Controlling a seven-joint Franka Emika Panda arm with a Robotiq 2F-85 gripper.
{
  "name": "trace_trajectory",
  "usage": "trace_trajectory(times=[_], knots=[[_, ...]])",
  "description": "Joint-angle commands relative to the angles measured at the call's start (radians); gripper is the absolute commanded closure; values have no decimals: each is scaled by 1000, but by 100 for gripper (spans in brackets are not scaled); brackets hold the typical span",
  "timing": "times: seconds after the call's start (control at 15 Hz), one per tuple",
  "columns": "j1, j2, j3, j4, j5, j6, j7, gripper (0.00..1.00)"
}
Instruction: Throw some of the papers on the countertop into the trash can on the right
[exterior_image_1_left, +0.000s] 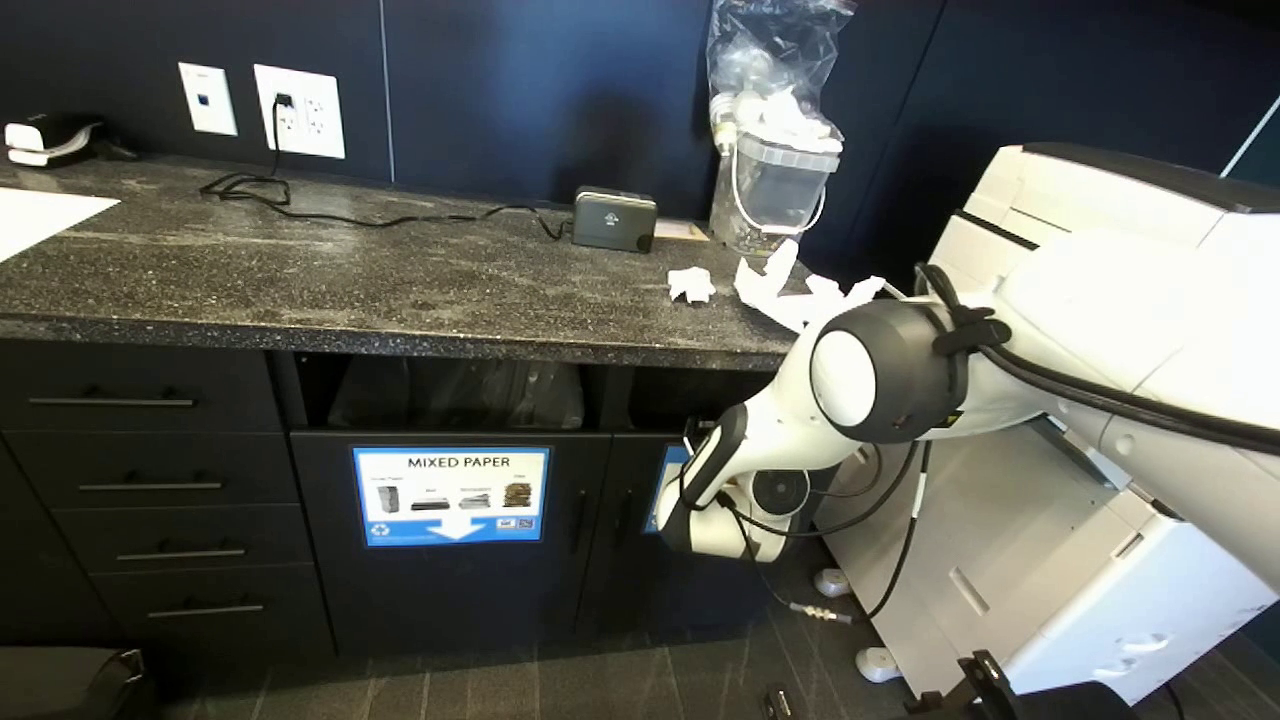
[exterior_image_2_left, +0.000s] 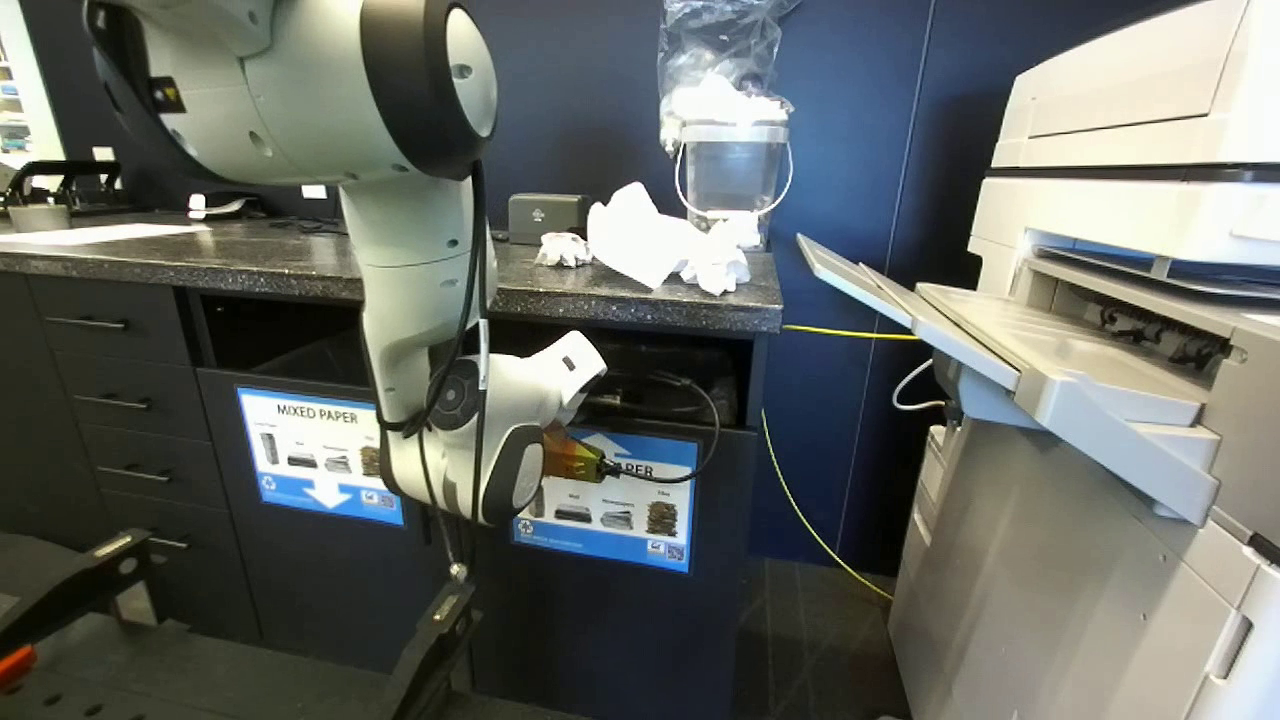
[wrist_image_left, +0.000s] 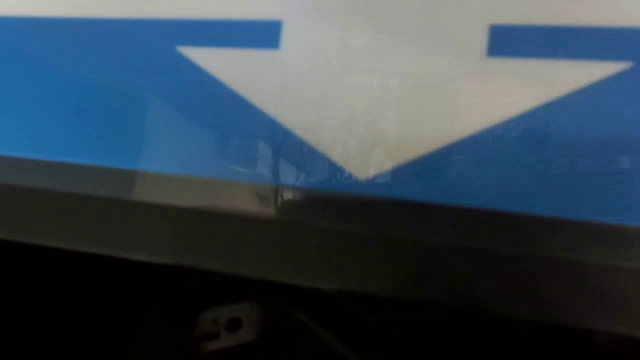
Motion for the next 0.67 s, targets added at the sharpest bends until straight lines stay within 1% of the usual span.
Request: trace_trajectory(times=[0.0,0.07,0.13,0.27,0.33,0.4,0.47,0.53,0.6], knots=[[11,3,38,-45,61,161,-58,0],[122,3,-89,0,148,77,27,0],[142,3,-100,-14,185,77,24,0],[172,2,-104,-57,240,133,15,0],[266,2,-204,-50,316,71,76,0],[278,3,-199,-73,338,89,76,0],[247,-18,-138,-121,321,158,40,0],[359,1,-261,-112,403,74,124,0],[386,-15,-267,-158,420,72,149,0]])
